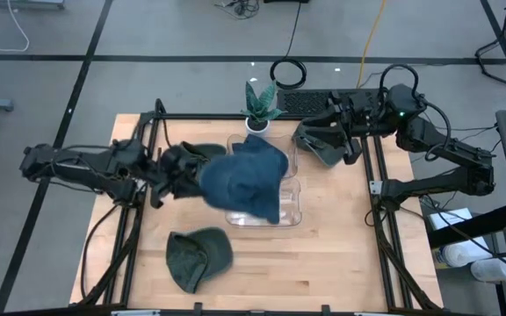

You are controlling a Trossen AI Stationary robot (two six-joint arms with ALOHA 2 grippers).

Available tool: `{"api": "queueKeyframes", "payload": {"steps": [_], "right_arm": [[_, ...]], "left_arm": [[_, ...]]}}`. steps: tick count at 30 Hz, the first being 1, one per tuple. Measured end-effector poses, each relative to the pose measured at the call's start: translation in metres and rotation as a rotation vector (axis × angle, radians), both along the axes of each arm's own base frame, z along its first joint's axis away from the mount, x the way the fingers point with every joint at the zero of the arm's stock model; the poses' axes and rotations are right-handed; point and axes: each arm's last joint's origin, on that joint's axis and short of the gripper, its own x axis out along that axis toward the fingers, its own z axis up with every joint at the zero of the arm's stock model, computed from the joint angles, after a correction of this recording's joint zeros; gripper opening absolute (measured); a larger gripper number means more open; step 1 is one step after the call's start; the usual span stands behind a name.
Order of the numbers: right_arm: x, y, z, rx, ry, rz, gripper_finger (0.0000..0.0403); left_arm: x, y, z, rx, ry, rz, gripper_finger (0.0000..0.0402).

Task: Pick & Place hat
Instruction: Put the blue cap into the top transparent bin

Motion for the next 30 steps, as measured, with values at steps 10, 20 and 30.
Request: {"api": "queueKeyframes", "payload": {"steps": [10,20,30], "right_arm": [[0.000,0.000,0.000,0.030,0.005,0.005,0.0113],[0.000,-0.003,0.000,0.089,0.002,-0.110,0.0154],[0.022,-0.013,-0.002,0.151,-0.056,-0.184,0.0314]], "left_arm": [[-0.003,0.031,0.027,0.202,-0.134,0.345,0.0011],[-0.012,0.048,0.051,0.347,-0.363,0.571,0.0011],[-0.009,0.057,0.065,0.470,-0.585,0.741,0.0011]]}}
